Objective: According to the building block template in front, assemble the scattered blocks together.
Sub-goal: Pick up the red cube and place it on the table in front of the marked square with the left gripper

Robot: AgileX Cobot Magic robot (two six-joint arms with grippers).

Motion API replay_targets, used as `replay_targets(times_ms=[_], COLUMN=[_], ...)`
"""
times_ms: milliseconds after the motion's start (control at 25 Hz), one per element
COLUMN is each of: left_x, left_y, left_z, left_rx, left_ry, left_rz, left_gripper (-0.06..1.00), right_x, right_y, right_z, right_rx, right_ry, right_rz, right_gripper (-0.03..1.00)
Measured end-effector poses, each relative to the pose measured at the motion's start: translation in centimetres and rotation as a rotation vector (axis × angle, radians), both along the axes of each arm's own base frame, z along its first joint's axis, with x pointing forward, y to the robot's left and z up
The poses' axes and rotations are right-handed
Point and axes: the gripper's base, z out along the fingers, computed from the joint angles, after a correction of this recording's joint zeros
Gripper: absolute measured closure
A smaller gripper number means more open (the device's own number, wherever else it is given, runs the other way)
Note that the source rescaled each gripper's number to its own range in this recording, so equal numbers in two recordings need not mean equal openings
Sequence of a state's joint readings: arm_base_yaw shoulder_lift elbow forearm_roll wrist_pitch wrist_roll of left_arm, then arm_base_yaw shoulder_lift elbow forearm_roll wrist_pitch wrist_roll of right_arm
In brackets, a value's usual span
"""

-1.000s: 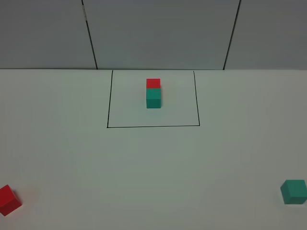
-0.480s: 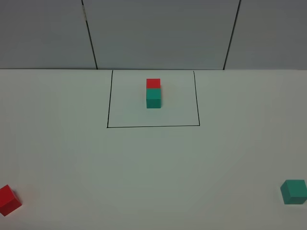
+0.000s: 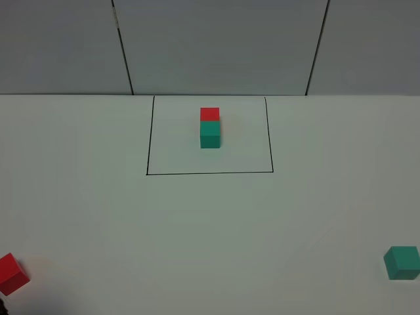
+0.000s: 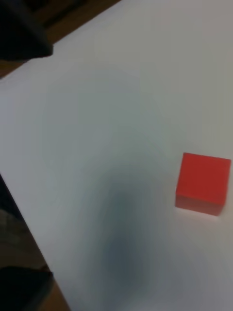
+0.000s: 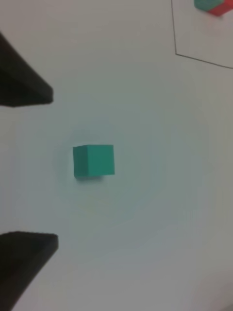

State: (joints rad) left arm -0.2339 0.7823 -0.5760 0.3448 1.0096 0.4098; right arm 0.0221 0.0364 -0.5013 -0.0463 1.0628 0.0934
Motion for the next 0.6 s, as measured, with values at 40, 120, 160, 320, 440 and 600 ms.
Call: replay_targets(times_ms=[40, 120, 160, 320, 440, 600], left_x=[0.4, 1.2, 1.6, 3.1, 4.2, 5.5], left_y=[-0.1, -0.3, -0.3, -1.1, -1.6, -2.2], left_z=[-0.2, -0.6, -0.8, -1.6, -2.3, -3.4], left_rx=[0.027, 0.077, 0.105, 0.178, 0.185, 0.187], left_ry=[0.017, 0.043, 0.050, 0.074, 0.083, 0.100], left_rz=[-0.016, -0.053, -0.071, -0.154, -0.189, -0.224], left_gripper=[0.05, 0.05, 0.05, 0.05, 0.05, 0.05], right_x=[0.0, 0.0, 0.0, 0.0, 0.0, 0.0], right_y=[0.0, 0.0, 0.0, 0.0, 0.0, 0.0], right_z=[0.0, 0.0, 0.0, 0.0, 0.0, 0.0], right_rx=[0.000, 0.000, 0.000, 0.000, 0.000, 0.000], right_ry=[0.000, 0.000, 0.000, 0.000, 0.000, 0.000], right_rz=[0.000, 0.000, 0.000, 0.000, 0.000, 0.000], right_gripper=[0.58, 0.58, 0.58, 0.58, 0.58, 0.58])
